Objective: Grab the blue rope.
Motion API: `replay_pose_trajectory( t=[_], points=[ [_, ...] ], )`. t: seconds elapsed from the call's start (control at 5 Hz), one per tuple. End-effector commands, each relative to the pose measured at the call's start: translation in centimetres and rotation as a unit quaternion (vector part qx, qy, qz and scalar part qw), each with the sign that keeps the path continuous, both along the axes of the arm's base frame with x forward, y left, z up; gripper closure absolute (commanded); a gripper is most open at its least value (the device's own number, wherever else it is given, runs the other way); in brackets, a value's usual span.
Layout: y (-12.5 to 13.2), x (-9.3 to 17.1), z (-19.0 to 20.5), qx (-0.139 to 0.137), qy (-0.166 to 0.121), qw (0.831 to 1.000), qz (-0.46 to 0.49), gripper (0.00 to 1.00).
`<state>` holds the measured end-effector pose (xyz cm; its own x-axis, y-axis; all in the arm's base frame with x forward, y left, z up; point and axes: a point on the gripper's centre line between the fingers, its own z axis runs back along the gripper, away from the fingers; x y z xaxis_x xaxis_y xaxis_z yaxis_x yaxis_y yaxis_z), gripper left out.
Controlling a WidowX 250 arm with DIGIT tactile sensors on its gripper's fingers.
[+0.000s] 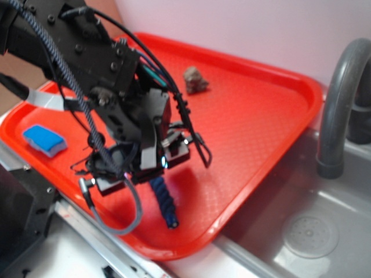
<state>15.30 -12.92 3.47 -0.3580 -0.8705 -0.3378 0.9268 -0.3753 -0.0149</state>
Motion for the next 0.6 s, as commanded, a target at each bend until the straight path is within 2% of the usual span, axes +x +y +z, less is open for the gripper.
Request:
replay_pose_trajectory(
  t=[0.0, 0.2, 0.4],
  points=[
    [0.6, 1.0, -1.2, 0.027, -0.035, 0.998, 0.042, 0.0],
    [0.9, 1.9, -1.3, 0.013, -0.027, 0.997, 0.065, 0.0],
    [1.1, 2.1, -1.3, -0.005, -0.033, 0.997, 0.067, 1.0]
  ],
)
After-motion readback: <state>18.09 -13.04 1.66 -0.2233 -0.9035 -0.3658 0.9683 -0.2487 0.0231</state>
